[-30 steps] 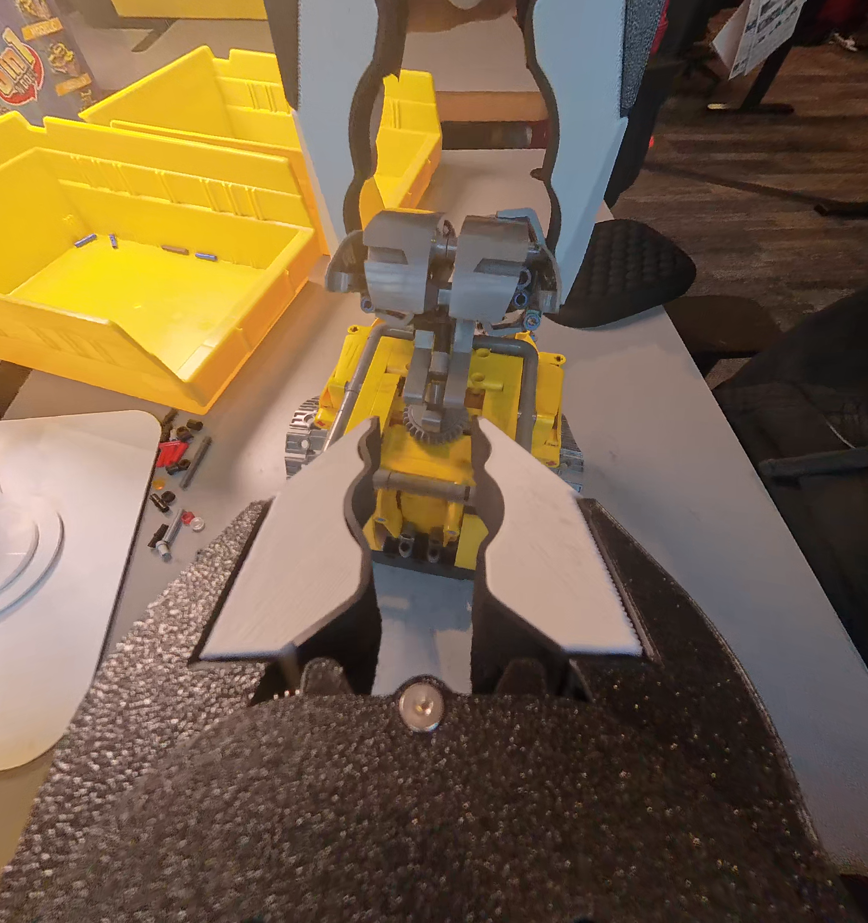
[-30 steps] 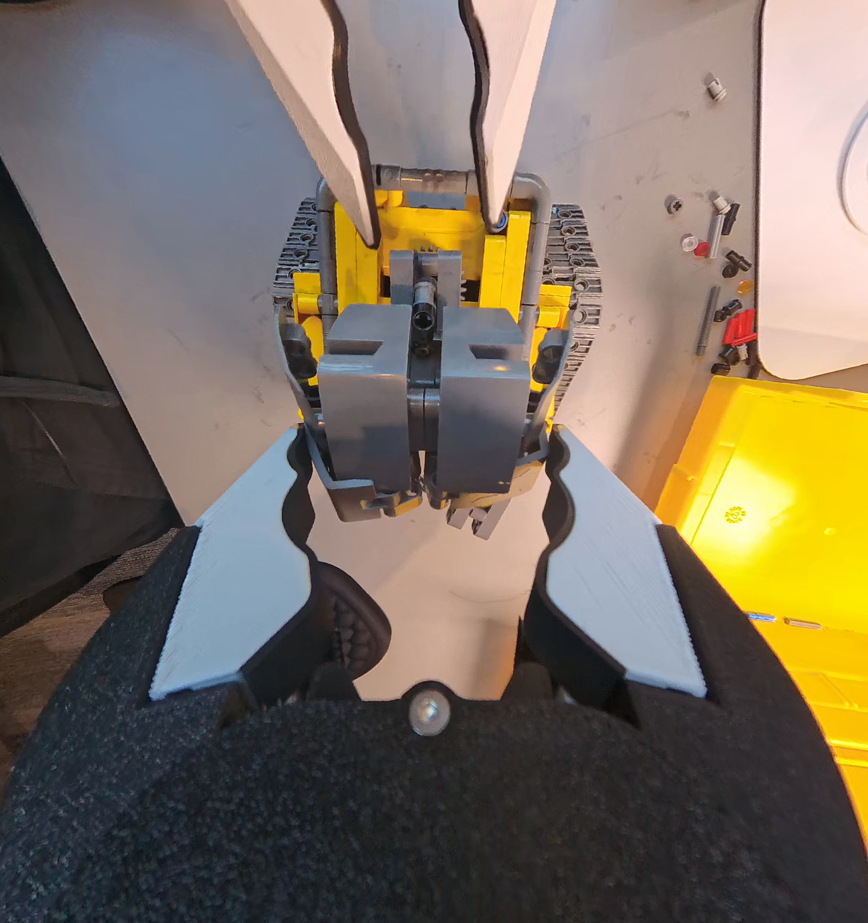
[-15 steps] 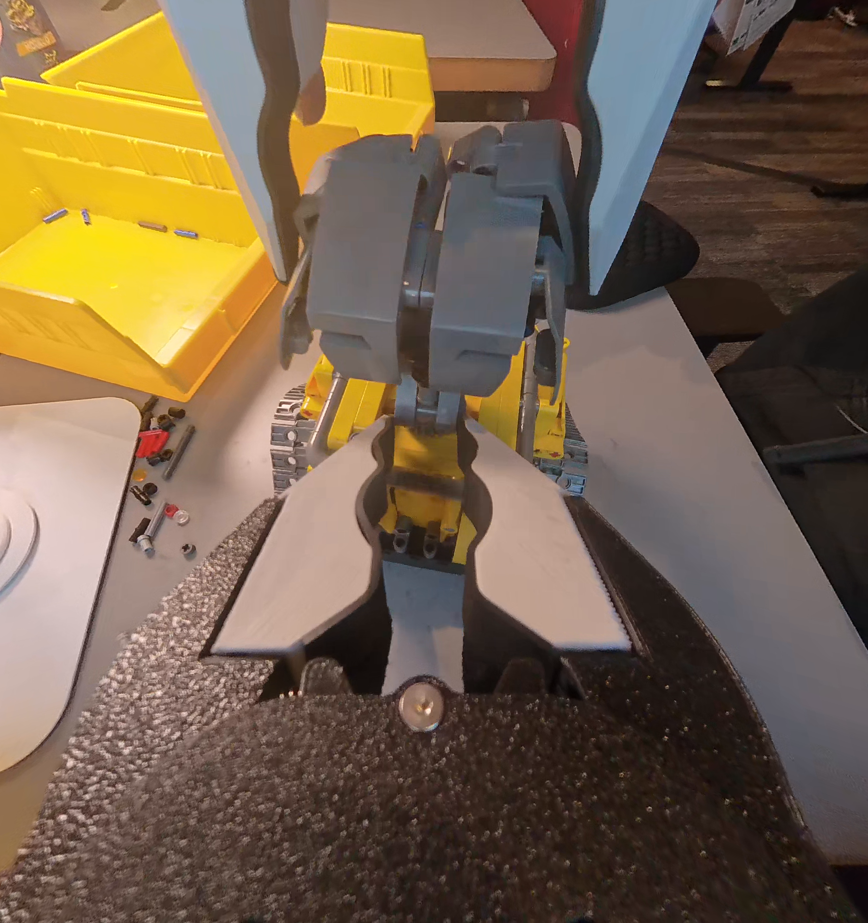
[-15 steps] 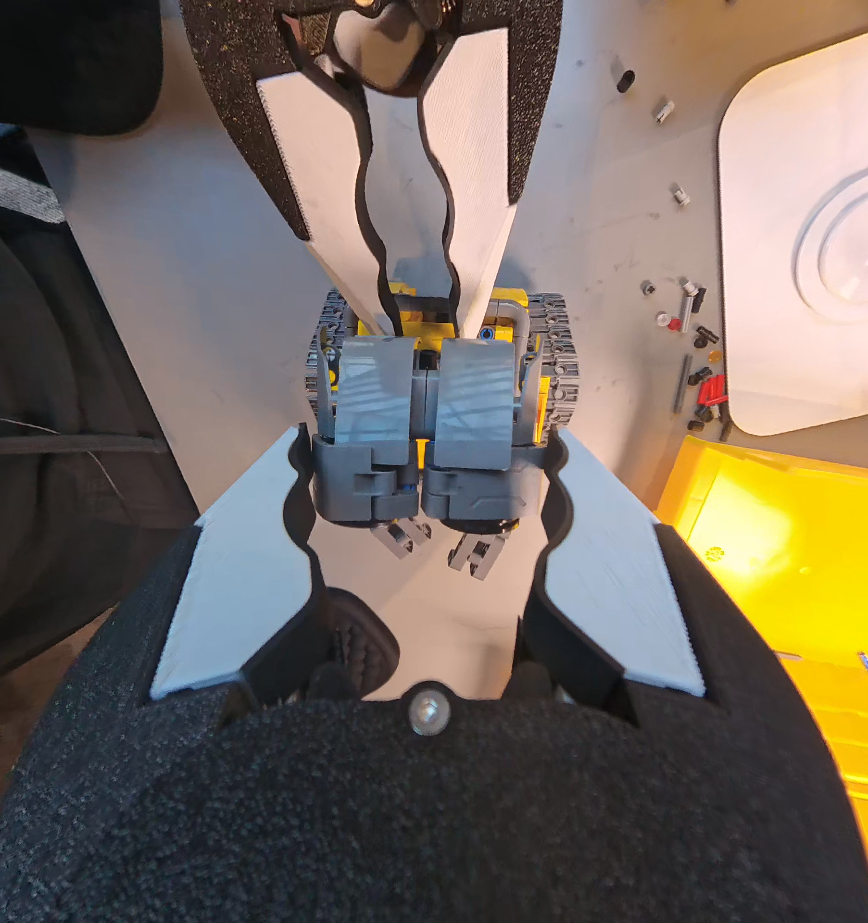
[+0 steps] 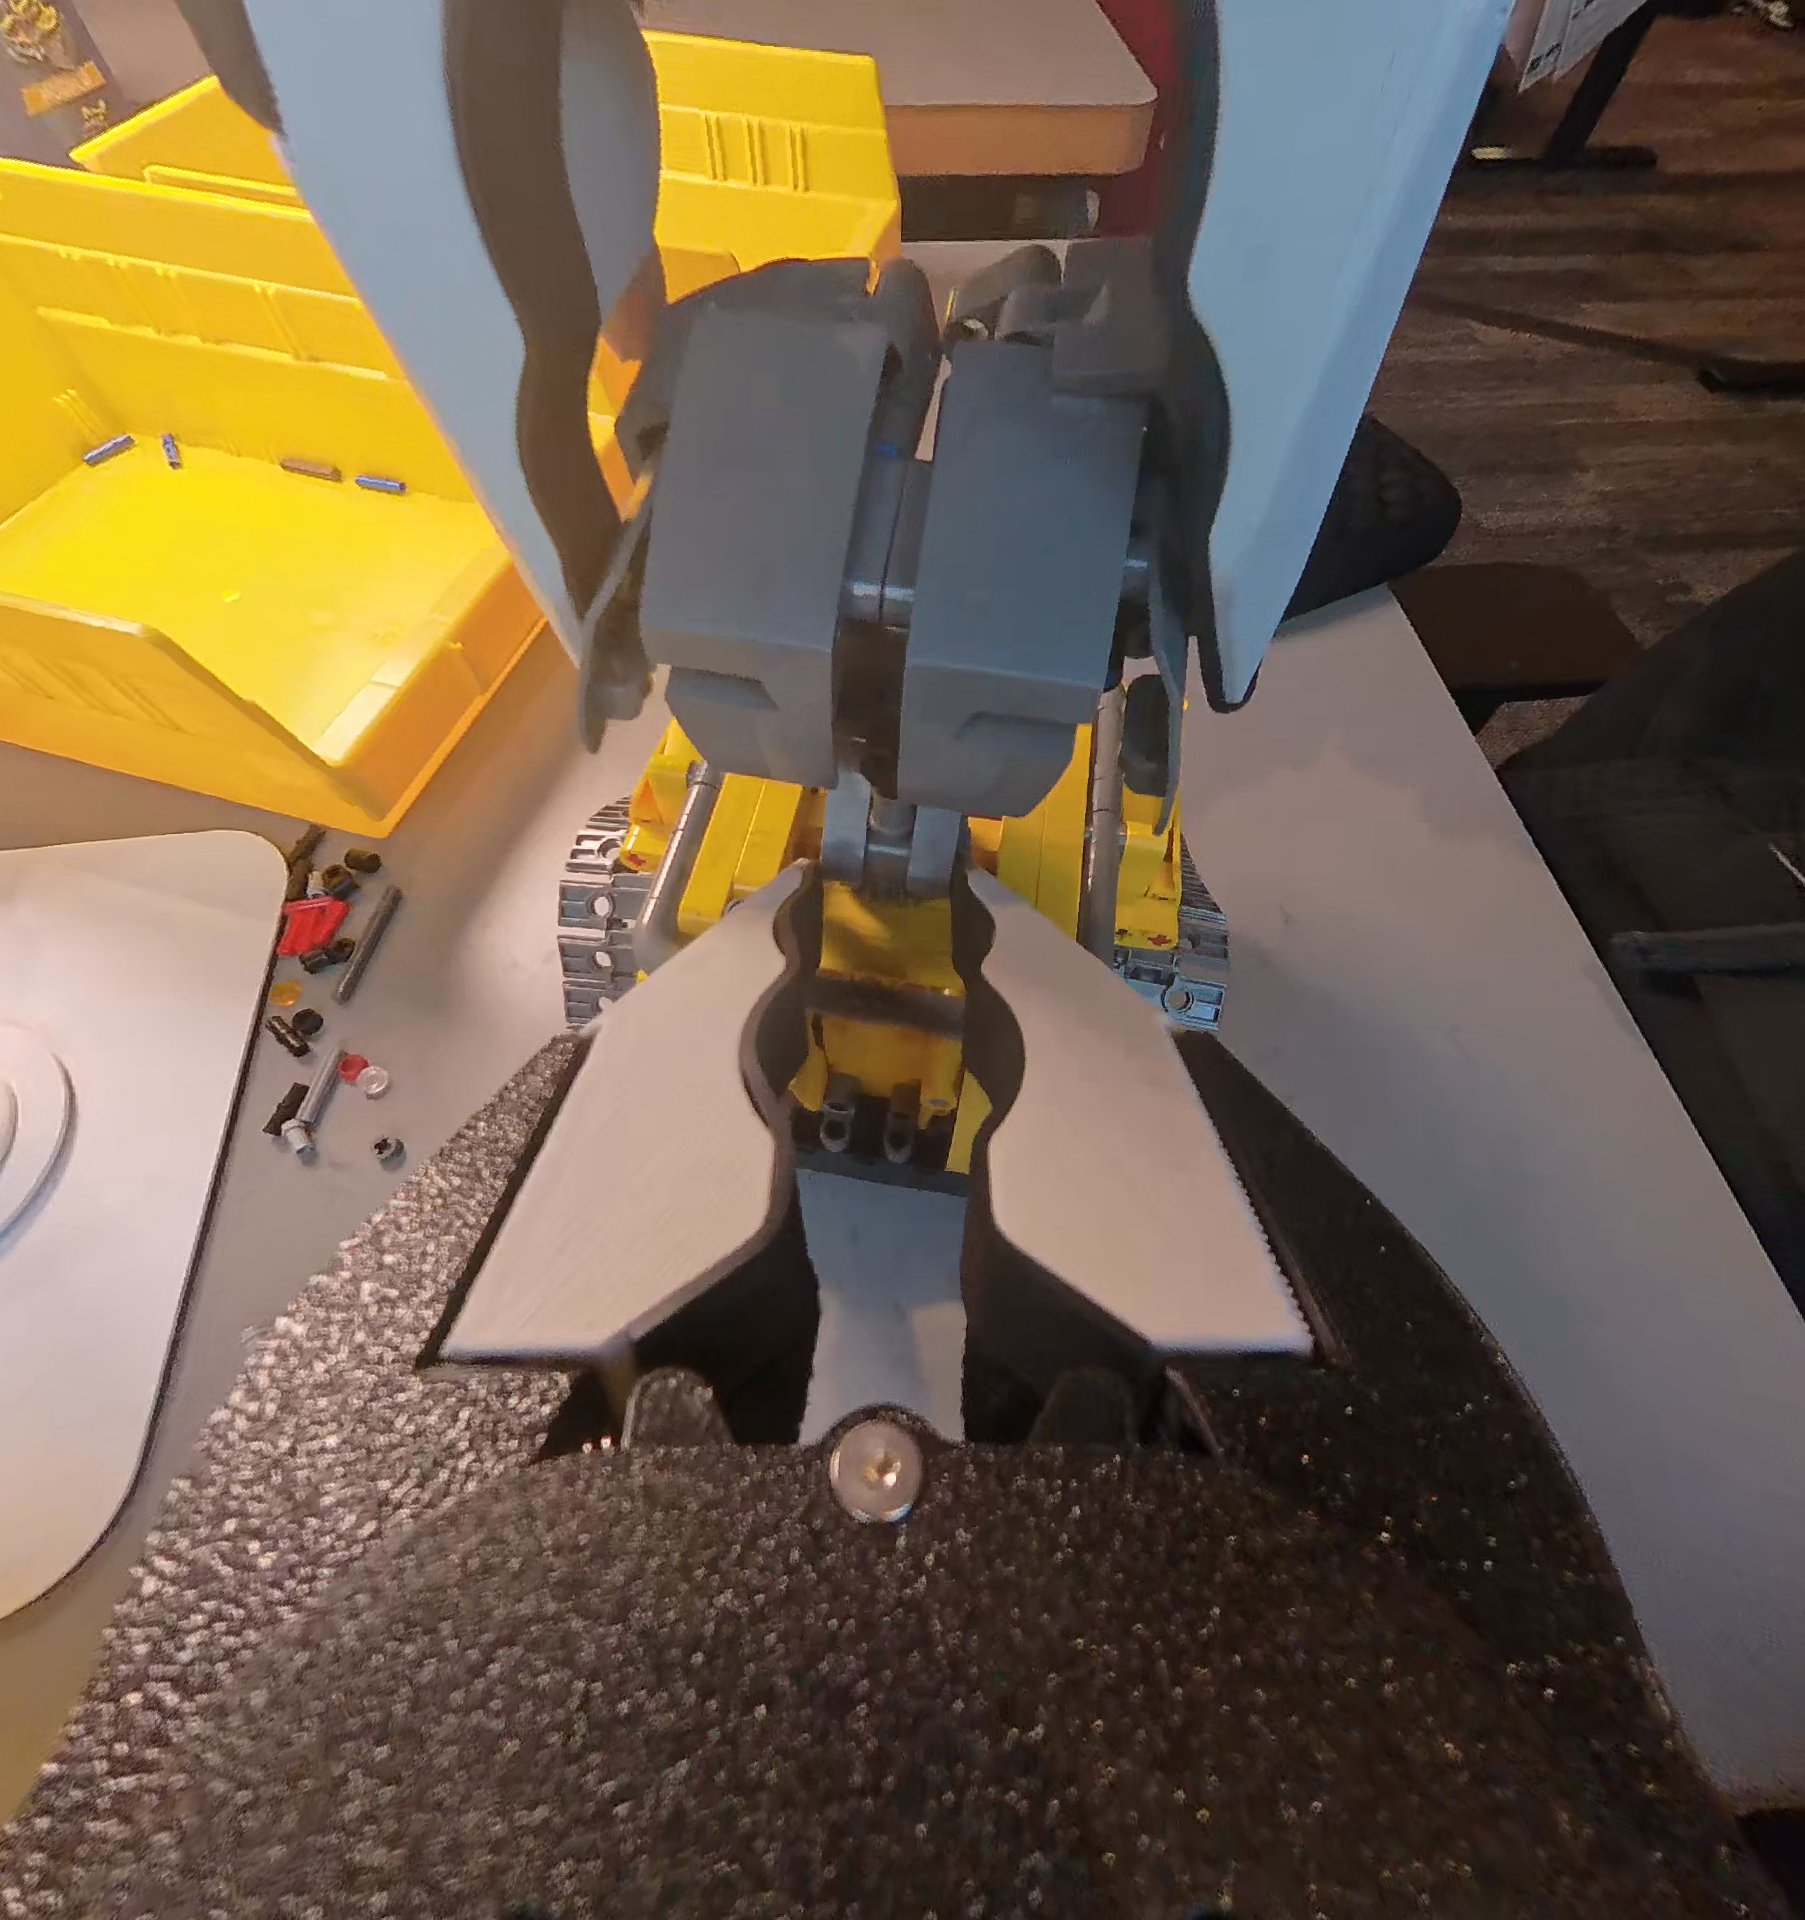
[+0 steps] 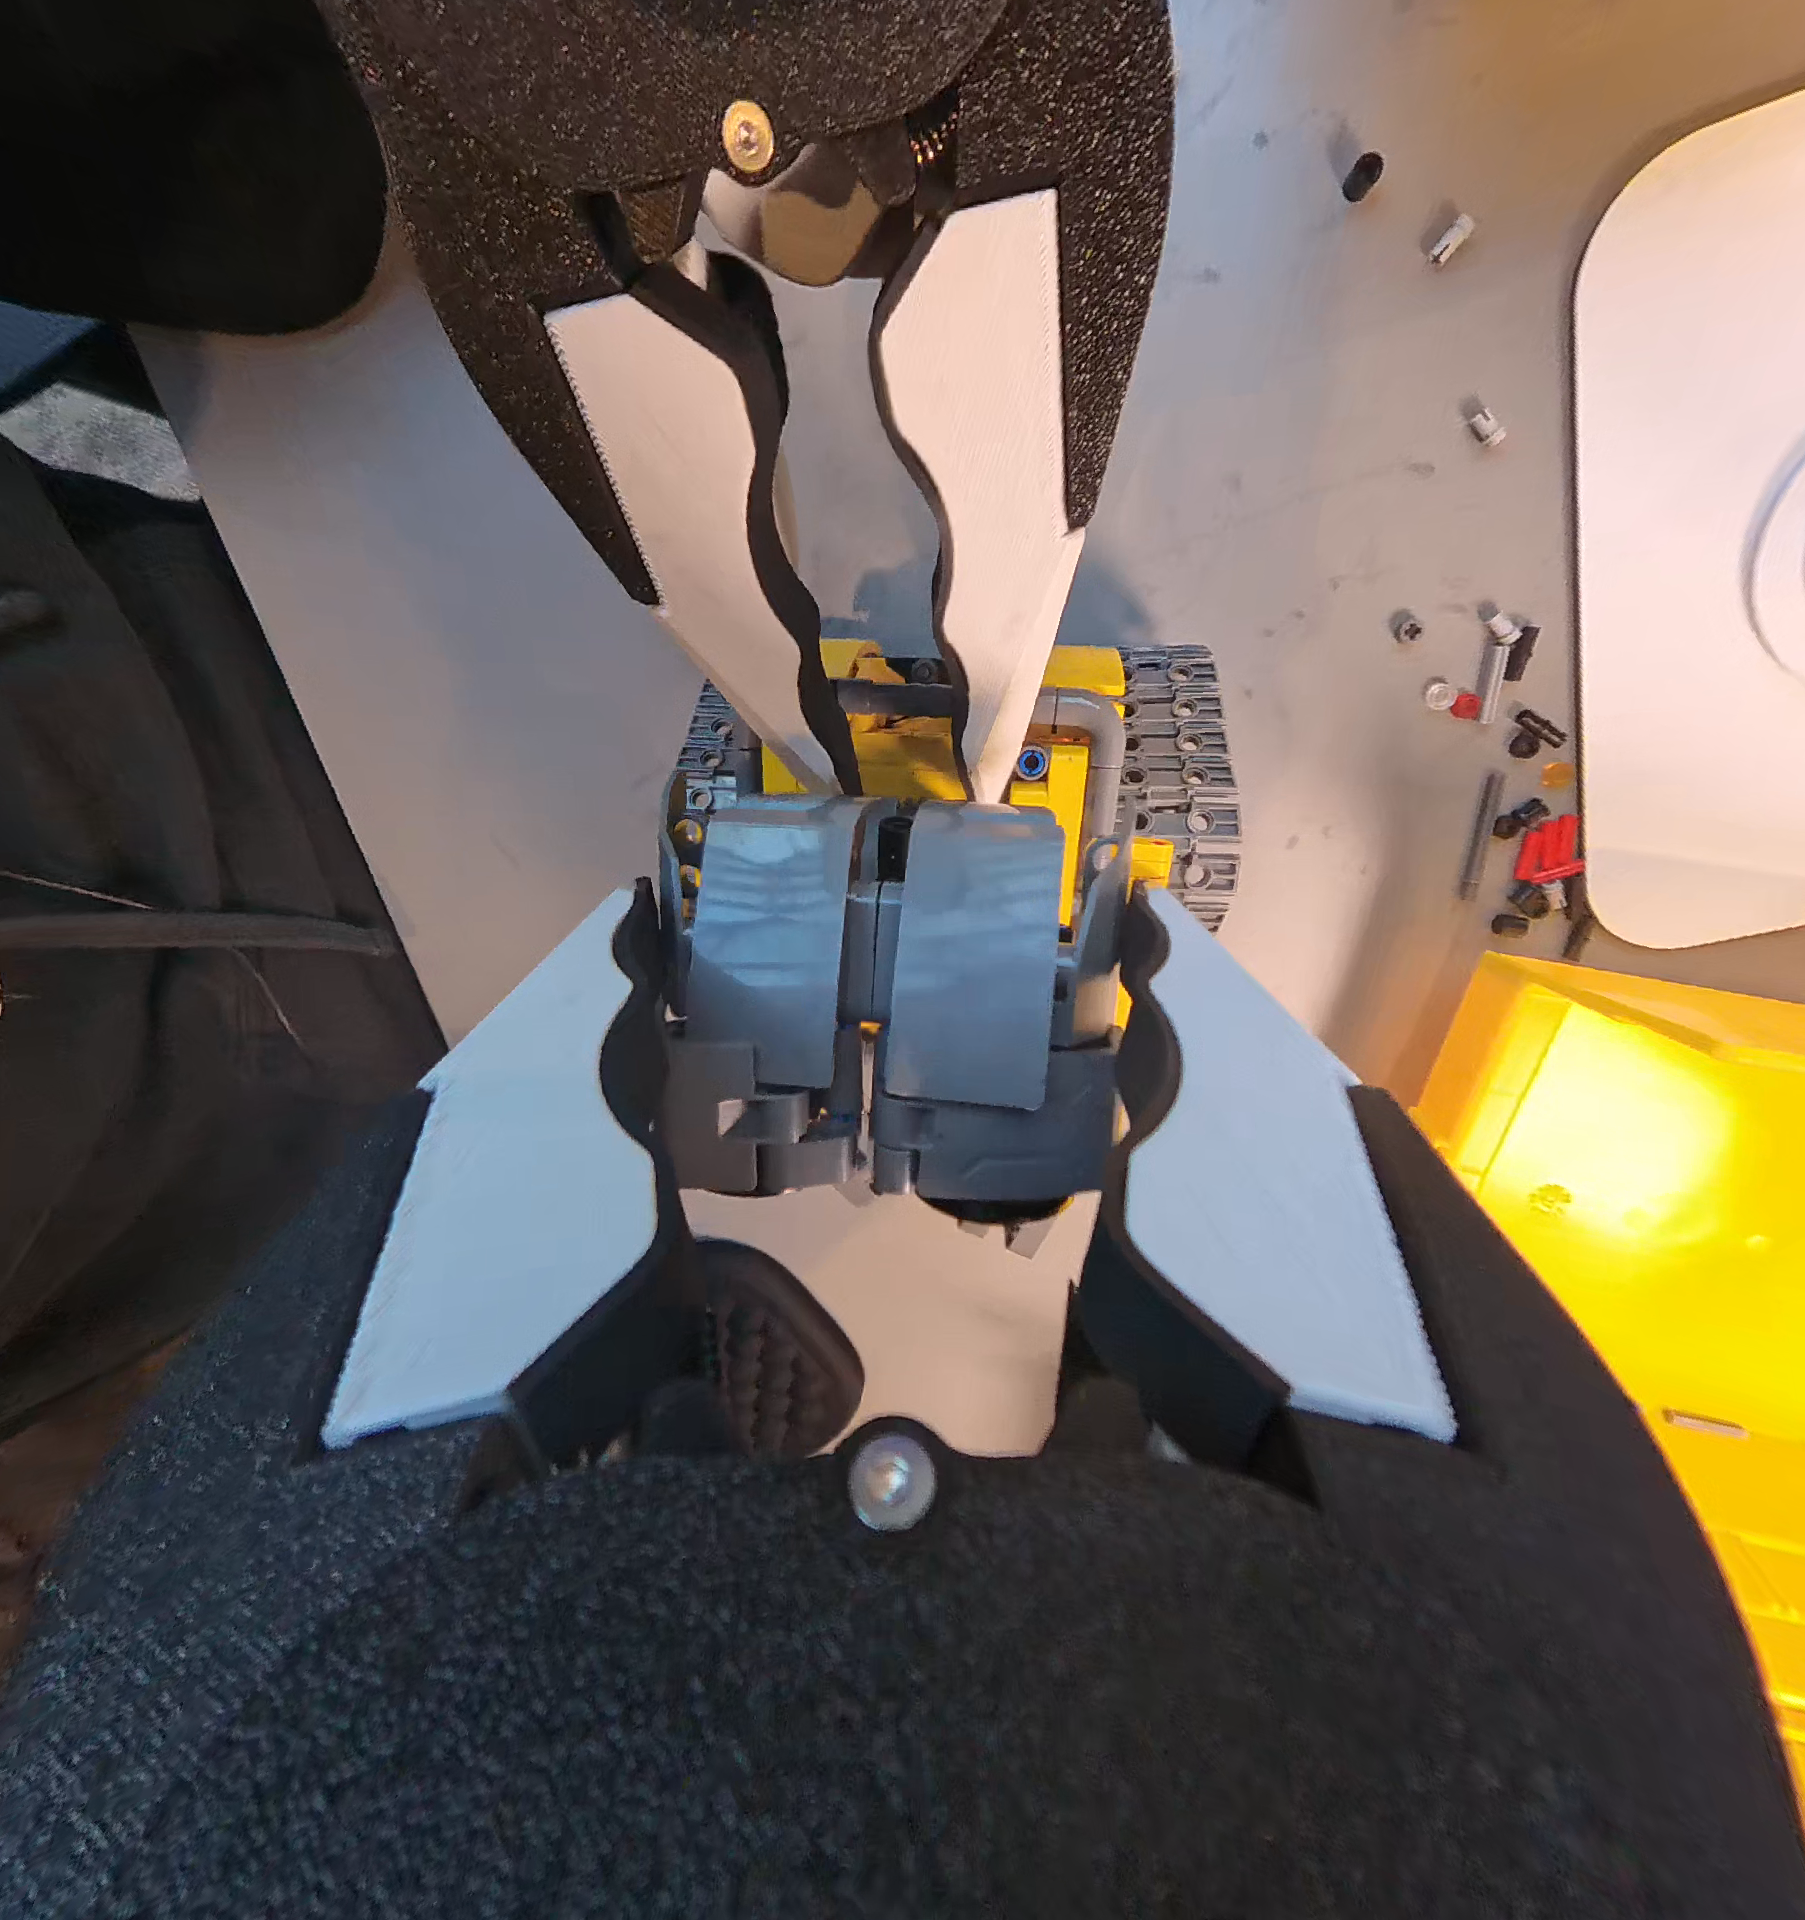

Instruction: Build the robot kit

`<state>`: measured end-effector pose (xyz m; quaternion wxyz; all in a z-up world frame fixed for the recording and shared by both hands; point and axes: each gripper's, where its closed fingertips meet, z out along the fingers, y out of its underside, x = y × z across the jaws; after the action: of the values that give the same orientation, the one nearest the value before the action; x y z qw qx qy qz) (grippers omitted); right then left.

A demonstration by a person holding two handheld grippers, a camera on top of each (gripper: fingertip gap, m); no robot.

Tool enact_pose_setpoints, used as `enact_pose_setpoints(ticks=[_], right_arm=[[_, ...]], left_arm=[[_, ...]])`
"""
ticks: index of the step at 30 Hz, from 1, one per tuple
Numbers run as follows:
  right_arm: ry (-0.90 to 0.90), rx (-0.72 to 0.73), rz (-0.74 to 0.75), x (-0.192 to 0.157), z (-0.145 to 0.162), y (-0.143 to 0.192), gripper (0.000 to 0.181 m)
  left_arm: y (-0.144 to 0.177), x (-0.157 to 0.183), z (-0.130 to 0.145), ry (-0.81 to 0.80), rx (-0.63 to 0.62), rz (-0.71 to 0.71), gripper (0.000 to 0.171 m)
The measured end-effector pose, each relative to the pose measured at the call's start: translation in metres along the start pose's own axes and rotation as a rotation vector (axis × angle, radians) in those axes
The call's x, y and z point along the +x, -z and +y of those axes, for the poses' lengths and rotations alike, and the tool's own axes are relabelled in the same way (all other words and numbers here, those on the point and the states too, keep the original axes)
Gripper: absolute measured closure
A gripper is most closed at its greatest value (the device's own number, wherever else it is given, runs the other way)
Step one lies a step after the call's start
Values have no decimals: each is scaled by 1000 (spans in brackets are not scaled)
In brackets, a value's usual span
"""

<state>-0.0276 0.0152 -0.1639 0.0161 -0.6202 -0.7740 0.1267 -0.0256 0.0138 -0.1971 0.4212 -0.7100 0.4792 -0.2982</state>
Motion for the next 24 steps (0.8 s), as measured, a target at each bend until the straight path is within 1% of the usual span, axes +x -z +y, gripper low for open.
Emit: enact_pose_setpoints(ticks=[2, 5, 6, 8, 10, 11, 14, 16, 17, 18, 19, 20, 21, 24], right_arm=[[16, 25, 18, 0, 2, 6, 91], [61, 38, 103, 6, 15, 21, 80], [76, 33, 112, 4, 20, 23, 77], [87, 26, 132, 3, 27, 20, 78], [95, 44, 130, 1, 22, 13, 87], [98, 32, 127, 2, 21, 12, 87], [119, -52, 106, 4, 26, 11, 89], [131, -100, 93, 3, 26, 10, 89], [139, -120, 90, 3, 26, 9, 89], [150, -132, 89, 4, 25, 9, 89], [156, -145, 86, 4, 24, 10, 89], [165, -158, 86, 4, 23, 10, 89], [174, -170, 84, 4, 23, 10, 89], [183, -173, 79, 4, 16, 10, 89]], left_arm=[[0, 0, 0, 7, -2, 2, 148], [0, 0, 0, 18, -1, 7, 148], [0, 0, 0, 23, 1, 10, 148], [-1, 0, 0, 35, 8, 19, 148], [-1, 1, 0, 45, 13, 26, 148], [-1, 1, 0, 50, 14, 27, 148], [0, 2, 0, 67, 28, 50, 148], [13, 7, 1, 47, 54, 106, 146], [25, 9, -2, 52, 93, 142, 136], [37, 5, -4, 67, 134, 140, 131], [47, -1, -2, 78, 150, 115, 128], [52, -5, 4, 79, 140, 97, 117], [52, -7, 11, 75, 121, 90, 103], [32, -5, 28, 86, 49, 117, 77]])
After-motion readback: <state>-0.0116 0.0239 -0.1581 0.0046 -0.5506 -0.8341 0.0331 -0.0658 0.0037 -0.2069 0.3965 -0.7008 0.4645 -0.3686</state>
